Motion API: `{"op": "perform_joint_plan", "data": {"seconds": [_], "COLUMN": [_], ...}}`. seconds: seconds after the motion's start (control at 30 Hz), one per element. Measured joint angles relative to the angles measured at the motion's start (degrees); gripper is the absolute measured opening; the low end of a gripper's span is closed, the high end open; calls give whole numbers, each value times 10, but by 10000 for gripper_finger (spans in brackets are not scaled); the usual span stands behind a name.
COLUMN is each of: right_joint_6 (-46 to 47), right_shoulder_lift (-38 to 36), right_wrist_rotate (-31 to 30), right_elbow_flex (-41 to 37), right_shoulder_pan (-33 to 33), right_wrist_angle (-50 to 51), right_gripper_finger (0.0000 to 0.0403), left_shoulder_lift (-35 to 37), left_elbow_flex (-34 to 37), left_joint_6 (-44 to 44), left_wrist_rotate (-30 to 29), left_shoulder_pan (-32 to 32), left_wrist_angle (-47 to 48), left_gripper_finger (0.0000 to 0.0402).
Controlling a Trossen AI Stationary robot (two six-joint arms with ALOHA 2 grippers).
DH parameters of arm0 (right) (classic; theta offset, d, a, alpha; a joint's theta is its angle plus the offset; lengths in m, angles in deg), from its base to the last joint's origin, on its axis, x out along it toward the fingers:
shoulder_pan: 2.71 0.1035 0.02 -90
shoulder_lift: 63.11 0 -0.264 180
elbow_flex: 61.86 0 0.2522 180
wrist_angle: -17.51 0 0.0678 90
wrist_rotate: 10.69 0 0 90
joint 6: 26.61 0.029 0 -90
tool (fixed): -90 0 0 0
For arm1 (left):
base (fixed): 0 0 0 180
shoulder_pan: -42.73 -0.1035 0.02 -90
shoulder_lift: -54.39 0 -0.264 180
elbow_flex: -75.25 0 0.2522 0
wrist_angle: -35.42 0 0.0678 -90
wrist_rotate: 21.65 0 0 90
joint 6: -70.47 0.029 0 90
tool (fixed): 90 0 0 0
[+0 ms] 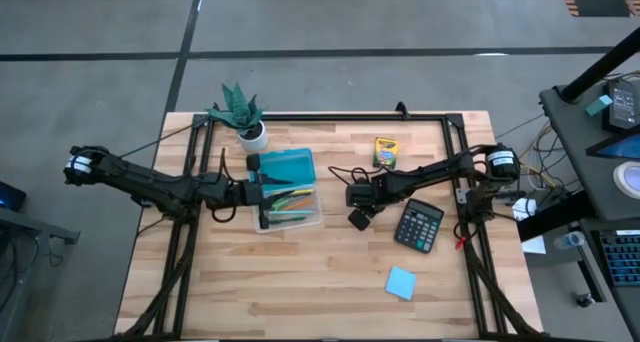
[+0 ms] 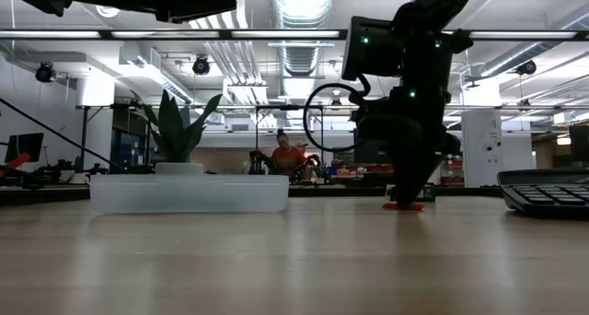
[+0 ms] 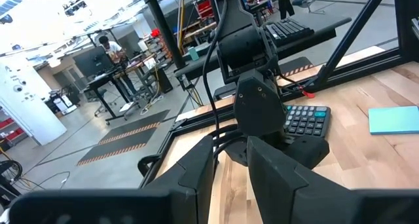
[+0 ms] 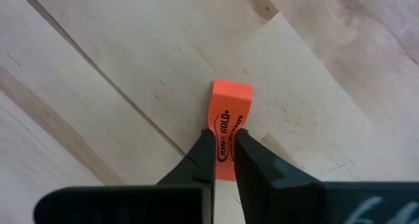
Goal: Pack school essentials
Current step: Put the orange eraser into the blue supply box
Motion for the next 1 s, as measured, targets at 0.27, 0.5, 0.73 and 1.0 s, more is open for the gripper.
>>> {"op": "perform_joint_plan", "data": {"seconds": [0.27, 0.5, 0.73, 1.0], "right_joint_6": [-17, -21, -11, -20], "right_shoulder_lift": [-21, -54, -64, -59], "right_wrist_rotate": [-2, -19, -48, -131], "right_elbow_flex": [0, -4, -26, -77], "right_shoulder_pan": [1, 20, 40, 43], "right_wrist_angle": [-3, -12, -25, -115], "right_gripper_finger": [19, 7, 7, 8], "left_shoulder_lift": [0, 0, 0, 0], "left_elbow_flex": [0, 0, 0, 1], "left_joint_6": [0, 0, 0, 0], "left_wrist_rotate": [0, 0, 0, 0], "left_shoulder_pan": [0, 0, 0, 0], "left_wrist_angle": [0, 0, 0, 0], "left_gripper_finger": [77, 77, 77, 77]}}
